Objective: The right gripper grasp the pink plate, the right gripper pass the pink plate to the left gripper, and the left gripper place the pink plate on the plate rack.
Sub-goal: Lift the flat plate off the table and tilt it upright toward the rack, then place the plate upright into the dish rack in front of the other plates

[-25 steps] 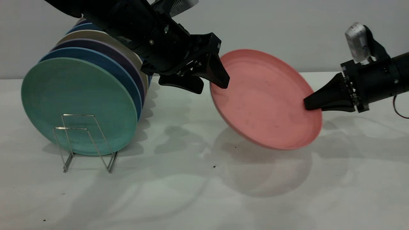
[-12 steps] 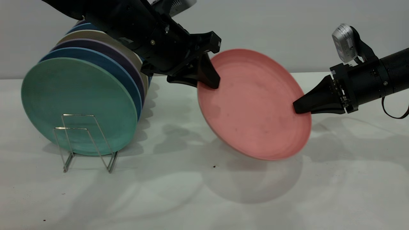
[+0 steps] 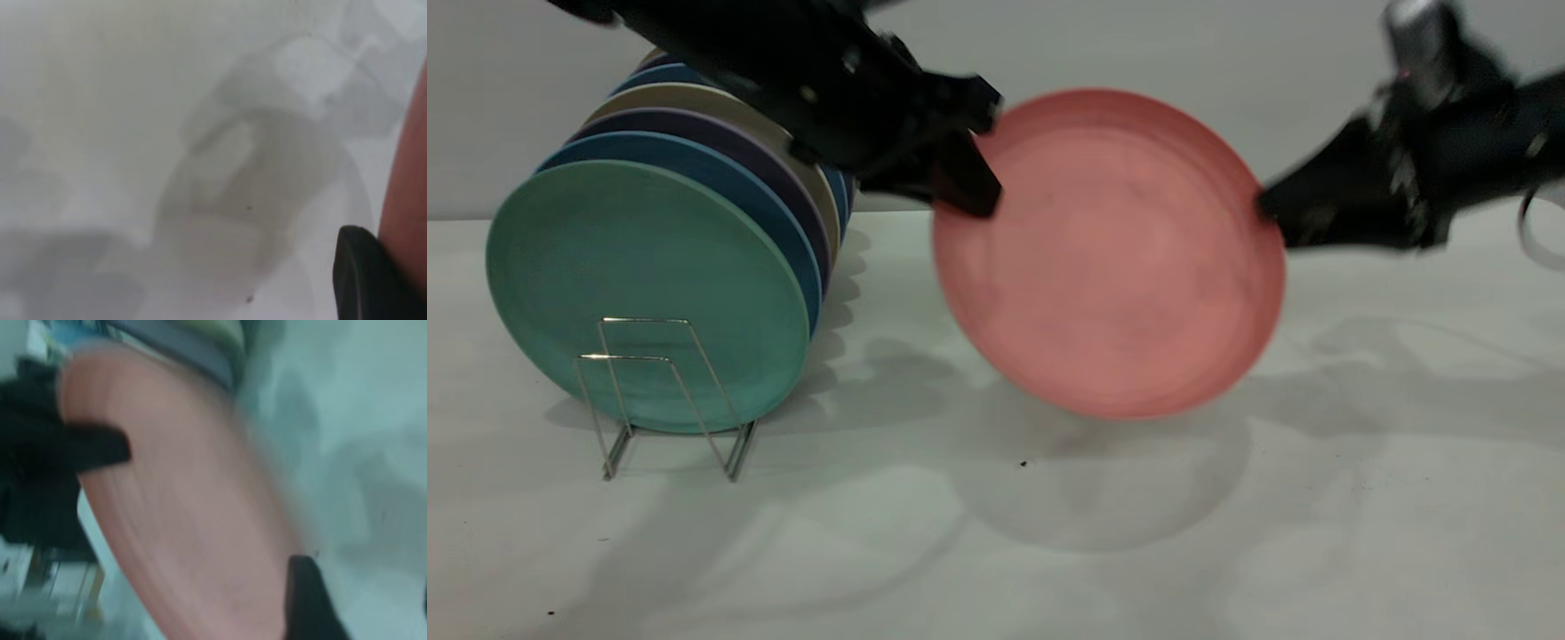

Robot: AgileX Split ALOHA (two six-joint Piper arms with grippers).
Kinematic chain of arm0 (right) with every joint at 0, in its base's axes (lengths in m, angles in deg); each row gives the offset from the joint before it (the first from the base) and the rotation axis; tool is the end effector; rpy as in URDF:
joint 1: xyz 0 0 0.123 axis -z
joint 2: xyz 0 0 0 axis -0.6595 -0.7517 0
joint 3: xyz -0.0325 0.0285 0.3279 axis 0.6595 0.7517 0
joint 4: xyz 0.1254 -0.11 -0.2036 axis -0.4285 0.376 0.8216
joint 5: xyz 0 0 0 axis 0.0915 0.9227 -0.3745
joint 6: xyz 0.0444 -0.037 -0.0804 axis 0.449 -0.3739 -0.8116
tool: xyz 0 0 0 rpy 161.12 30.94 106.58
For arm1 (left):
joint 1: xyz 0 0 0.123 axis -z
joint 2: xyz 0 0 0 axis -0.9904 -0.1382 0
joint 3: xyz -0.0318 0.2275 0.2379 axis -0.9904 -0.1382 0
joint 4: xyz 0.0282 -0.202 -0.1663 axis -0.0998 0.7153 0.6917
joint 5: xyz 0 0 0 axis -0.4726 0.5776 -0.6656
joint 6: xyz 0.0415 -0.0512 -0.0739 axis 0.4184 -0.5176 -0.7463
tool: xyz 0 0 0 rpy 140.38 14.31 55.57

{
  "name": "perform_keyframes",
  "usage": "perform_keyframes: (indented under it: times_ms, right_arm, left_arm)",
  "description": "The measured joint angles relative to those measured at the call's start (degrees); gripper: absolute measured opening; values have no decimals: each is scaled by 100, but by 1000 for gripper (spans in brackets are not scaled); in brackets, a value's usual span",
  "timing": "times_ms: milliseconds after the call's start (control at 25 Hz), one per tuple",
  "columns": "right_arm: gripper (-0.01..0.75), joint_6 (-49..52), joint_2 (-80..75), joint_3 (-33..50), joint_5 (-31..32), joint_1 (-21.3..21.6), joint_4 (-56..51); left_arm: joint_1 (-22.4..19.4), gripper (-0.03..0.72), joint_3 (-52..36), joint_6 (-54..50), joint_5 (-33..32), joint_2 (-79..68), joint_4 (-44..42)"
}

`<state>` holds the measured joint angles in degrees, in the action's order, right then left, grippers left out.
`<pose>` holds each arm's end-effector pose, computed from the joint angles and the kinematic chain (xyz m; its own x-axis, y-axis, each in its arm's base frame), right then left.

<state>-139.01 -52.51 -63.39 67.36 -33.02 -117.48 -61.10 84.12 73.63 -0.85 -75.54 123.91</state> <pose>0.4579 0.0226 0.1452 -0.8828 0.0350 -0.4684 -0.3870 0.5108 0.7677 0.4200 -0.1952 0.2011 -0.7181 0.2304 -0.6567 0.5087 0.8177 -0.2694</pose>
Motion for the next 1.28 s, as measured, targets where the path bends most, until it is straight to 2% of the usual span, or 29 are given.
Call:
perform_keyframes:
  times_ms: [120, 200, 360, 480, 600, 800, 1000, 1280]
  right_arm:
    - [557, -6, 519, 0, 0, 318, -172]
    - [580, -32, 812, 0, 6, 508, -188]
    - [572, -58, 1152, 0, 65, 799, -199]
    - [555, -51, 1179, 0, 75, 867, -199]
    - [543, -27, 1179, 0, 75, 857, -181]
    - [538, 16, 1179, 0, 80, 832, -168]
    - [537, 64, 1179, 0, 80, 832, -163]
    - [537, 147, 1179, 0, 80, 832, -94]
  left_arm:
    - [-228, 47, 0, 196, -436, 357, -517]
    - [-377, 47, 0, 410, -779, 696, -1000]
    - [-679, 47, 0, 1181, -1386, 1568, -2344]
    - [-972, 47, 0, 1764, -1479, 2111, -3293]
    - [-1286, 47, 0, 2444, -1523, 2435, -3891]
    - [-1658, 47, 0, 3517, -1641, 2492, -4144]
    - [-1693, 47, 0, 4524, -1668, 2410, -4156]
    - [-1693, 47, 0, 4886, -1418, 2188, -4156]
